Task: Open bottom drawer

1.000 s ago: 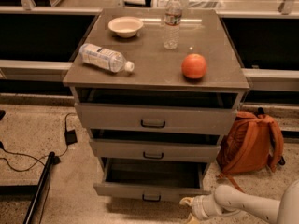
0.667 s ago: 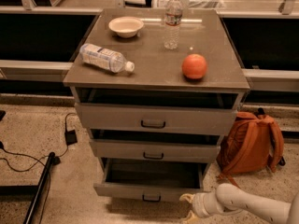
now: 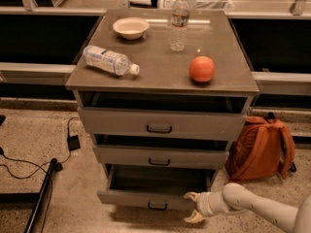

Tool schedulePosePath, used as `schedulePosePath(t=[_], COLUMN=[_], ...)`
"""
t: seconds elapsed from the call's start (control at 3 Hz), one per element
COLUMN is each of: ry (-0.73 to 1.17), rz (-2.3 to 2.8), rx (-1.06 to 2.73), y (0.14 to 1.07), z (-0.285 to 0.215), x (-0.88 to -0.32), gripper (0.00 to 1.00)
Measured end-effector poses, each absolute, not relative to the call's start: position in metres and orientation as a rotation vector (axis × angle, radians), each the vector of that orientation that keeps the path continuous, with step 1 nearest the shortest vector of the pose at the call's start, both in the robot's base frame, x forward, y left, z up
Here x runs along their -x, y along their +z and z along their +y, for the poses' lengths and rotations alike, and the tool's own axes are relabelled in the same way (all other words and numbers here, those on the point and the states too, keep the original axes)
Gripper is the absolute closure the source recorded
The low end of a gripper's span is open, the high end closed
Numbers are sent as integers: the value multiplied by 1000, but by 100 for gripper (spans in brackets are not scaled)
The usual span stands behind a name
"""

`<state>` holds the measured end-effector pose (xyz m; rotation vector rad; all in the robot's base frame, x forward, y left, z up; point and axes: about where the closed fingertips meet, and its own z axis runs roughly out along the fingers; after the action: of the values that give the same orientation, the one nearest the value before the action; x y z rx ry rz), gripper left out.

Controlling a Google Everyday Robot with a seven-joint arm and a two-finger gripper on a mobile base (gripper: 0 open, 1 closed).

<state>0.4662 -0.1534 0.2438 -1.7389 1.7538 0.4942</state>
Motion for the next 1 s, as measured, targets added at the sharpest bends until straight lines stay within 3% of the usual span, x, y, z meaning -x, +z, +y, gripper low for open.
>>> schedulePosePath(t=[0.67,1.0], ry=[542,557], rz=[1824,1871], rx=[1689,1680], y=[205,187], z=[-158,-164], x=[-498,-500], gripper=[32,41])
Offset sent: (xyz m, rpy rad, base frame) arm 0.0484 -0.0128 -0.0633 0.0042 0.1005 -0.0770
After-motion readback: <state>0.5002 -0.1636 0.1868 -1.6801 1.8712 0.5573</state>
